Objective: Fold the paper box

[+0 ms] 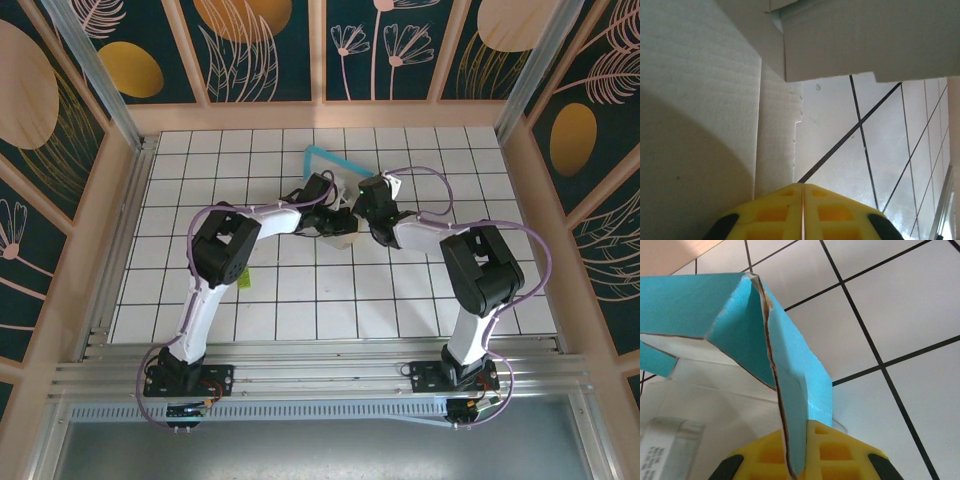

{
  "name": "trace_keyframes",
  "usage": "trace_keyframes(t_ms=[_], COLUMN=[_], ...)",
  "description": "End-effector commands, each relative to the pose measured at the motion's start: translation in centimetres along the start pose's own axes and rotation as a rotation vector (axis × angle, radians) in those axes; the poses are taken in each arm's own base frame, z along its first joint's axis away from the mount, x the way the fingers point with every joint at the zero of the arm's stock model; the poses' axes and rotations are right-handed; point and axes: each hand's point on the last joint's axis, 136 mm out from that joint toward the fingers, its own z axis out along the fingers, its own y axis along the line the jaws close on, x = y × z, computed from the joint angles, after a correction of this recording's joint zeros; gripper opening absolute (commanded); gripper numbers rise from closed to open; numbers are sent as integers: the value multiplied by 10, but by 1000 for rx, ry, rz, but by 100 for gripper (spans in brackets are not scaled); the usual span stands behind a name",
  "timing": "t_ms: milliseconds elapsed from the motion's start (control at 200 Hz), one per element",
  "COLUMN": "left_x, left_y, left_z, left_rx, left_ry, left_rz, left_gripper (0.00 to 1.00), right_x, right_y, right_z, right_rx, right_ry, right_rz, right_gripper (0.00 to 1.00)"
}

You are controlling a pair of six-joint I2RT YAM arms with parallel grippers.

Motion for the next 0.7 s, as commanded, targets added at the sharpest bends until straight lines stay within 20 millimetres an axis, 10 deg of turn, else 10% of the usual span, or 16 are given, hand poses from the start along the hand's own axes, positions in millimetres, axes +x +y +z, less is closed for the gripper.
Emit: trace_keyframes(t_ms=[0,180,491,696], left_x=[-19,-43,-125,-154], left_y=[-29,-40,-23,-4], left_z=[-30,-77,-219,-224], left_rx=[29,7,-122,-211], left_ry=[-93,-226,-591,-589], left_rz=[-5,-9,-94,-110], left_gripper=[16,20,43,53], right_x=[44,42,35,32], right_y=[-27,-23,-18,-16], right_z=[0,1,3,5], right_rx=[81,74,72,79], right_ry=[121,116,105,104], right_rz=[-74,-81,-143,-178], right_gripper=[6,6,7,7])
